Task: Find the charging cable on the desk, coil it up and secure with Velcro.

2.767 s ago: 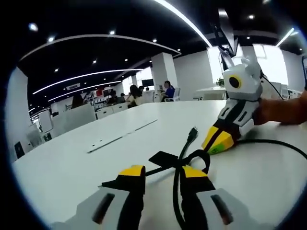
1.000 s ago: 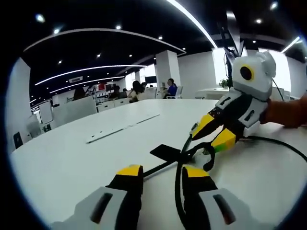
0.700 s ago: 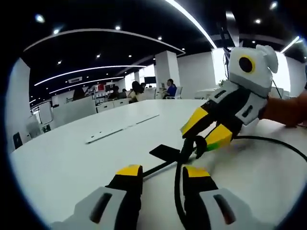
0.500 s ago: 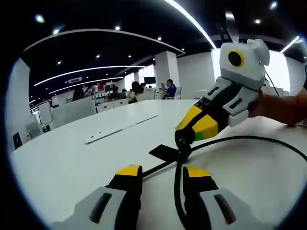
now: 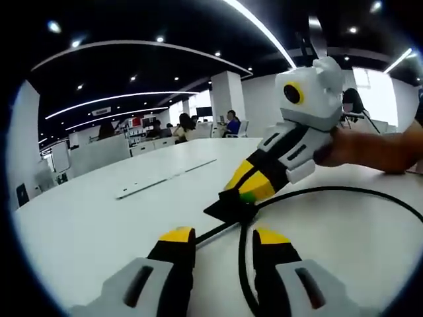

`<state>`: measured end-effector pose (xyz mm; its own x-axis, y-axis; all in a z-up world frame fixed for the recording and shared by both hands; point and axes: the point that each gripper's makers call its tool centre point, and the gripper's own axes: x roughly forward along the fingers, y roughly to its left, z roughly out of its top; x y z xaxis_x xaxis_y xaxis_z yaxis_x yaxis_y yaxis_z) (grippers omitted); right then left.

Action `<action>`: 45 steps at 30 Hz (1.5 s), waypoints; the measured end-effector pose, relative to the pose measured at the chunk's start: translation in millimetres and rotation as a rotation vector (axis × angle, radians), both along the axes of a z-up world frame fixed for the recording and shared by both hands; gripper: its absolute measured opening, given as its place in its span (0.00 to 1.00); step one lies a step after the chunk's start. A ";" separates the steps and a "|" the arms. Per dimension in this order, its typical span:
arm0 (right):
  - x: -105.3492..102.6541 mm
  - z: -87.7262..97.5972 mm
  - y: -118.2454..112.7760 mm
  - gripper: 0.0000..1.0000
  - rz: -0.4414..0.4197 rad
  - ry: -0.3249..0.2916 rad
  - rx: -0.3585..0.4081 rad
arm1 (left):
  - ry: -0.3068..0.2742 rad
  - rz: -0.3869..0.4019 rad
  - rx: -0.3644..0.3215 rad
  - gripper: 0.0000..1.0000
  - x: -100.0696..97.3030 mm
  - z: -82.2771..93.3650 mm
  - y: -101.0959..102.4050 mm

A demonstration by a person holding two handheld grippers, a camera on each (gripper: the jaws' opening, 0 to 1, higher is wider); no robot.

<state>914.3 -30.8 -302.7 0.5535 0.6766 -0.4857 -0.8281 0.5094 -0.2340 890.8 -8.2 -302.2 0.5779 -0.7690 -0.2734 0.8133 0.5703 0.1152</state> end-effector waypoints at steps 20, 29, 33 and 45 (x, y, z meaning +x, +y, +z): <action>2.5 -7.1 -4.4 0.03 -0.008 0.112 0.046 | -0.001 0.002 -0.001 0.35 1.5 -0.9 0.1; 4.6 -8.8 -1.3 0.03 -0.006 0.182 0.035 | -0.001 0.002 -0.001 0.35 4.2 -0.9 -0.1; 5.9 -10.7 -1.4 0.03 -0.009 0.210 0.029 | 0.000 0.003 -0.002 0.35 5.2 -0.7 0.1; 11.9 -12.6 -1.6 0.03 0.001 0.234 0.017 | -0.002 0.000 -0.003 0.35 8.0 -0.6 1.2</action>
<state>926.2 -32.4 -315.3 0.4265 0.6860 -0.5895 -0.8593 0.5108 -0.0273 898.8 -7.0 -302.9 0.5788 -0.7695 -0.2701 0.8128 0.5710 0.1151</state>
